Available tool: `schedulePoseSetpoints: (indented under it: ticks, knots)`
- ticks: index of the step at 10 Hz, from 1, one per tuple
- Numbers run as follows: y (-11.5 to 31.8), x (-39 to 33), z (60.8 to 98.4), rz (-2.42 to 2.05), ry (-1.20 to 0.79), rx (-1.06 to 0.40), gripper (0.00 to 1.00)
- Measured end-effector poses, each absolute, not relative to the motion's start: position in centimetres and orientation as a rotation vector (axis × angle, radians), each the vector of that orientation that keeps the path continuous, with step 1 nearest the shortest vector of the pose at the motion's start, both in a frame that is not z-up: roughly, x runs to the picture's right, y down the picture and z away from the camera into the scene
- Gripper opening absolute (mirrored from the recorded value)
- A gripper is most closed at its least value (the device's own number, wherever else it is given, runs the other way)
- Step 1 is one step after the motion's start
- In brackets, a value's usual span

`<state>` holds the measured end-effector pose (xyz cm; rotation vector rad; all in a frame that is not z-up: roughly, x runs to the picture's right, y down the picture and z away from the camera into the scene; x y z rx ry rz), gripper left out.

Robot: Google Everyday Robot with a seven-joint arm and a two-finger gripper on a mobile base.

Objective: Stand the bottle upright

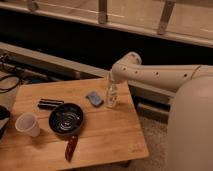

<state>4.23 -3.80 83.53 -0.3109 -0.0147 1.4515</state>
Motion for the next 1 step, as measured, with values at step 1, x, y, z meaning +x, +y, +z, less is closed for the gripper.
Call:
schedulePoseSetpoints:
  ticks: [1]
  knots:
    - [-3.84,4.15,83.49,1.451,-0.012,-0.31,0.02]
